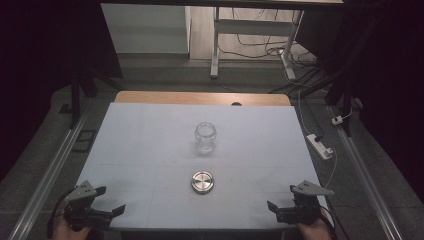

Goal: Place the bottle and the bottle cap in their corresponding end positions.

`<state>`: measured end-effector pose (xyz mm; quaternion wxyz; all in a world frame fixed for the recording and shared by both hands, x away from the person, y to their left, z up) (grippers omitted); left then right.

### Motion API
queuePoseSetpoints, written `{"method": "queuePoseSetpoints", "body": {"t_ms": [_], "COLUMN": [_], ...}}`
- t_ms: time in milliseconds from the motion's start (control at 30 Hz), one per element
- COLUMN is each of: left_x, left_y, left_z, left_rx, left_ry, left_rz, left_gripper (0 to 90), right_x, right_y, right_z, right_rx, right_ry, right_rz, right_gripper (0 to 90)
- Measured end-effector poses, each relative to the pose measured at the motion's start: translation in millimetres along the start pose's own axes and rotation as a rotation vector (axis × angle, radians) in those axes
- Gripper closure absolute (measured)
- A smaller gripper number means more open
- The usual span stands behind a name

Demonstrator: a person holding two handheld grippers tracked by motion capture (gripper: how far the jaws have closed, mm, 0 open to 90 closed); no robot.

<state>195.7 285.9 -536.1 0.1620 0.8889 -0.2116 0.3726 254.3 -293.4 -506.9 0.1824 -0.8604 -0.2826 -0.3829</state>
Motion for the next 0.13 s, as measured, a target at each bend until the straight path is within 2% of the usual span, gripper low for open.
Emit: {"method": "queuePoseSetpoints", "body": {"t_ms": [133], "left_x": [0.3], "left_y": [0.8], "left_z": [1.7], "left_rx": [0.011], "left_ry": [-0.020], "left_rz": [0.003], "left_gripper": [0.0], "right_x": [-0.3], "right_y": [-0.4], "right_z": [0.8], "right_rx": [-0.008], "right_ry": [-0.010], "right_rz": [0.000], "right_gripper": [0.0]}}
Point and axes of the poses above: each handheld gripper's, and its own axes: z roughly forward along the jaws, x roughly out of its top, y roughly to its right, the point moved 2 cm from there along z, roughly forward along the jaws, and after that the axes turned 5 degrees about x, right-handed, at the moved point
